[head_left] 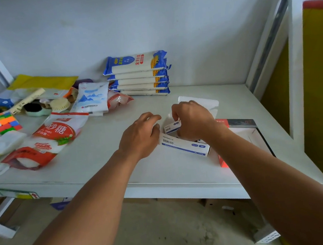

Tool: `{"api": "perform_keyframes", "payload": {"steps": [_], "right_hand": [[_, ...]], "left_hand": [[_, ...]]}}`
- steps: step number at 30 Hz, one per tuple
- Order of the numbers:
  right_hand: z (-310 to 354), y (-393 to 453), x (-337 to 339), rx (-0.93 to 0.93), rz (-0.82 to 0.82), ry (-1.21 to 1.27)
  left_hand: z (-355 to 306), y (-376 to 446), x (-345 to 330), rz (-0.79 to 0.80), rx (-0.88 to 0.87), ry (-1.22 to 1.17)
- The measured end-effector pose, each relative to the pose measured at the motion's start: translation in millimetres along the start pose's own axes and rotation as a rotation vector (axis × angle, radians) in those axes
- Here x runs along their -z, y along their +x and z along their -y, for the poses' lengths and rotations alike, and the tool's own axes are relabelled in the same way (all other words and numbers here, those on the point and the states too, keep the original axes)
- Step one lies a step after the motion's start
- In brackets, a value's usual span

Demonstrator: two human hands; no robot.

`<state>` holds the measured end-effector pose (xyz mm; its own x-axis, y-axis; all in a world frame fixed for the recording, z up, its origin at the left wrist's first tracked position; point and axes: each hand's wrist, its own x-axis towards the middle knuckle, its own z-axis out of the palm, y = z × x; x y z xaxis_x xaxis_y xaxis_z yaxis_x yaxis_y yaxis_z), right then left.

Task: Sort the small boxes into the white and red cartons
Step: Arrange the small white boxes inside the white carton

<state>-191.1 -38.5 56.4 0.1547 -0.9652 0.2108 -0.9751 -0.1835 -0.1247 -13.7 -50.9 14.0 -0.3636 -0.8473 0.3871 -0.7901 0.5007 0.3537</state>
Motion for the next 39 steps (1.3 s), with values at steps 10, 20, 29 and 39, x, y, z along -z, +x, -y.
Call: {"api": "perform_keyframes", "payload": {"steps": [10,20,29,39], "right_hand": [[-2,2,-3,-0.030,0.055,0.070],[-3,1,-3,-0.067,0.107,0.184],[3,-2,-13,-0.070,0.150,0.112],[2,-1,1,-0.092,0.377,0.095]], "left_hand": [[-5,6,1,-0.010,0.016,0.015],[-10,5,8,0.094,0.002,-0.078],[-7,12,1,0.110,0.266,-0.256],[-15,9,-3,0.173,0.308,-0.253]]}}
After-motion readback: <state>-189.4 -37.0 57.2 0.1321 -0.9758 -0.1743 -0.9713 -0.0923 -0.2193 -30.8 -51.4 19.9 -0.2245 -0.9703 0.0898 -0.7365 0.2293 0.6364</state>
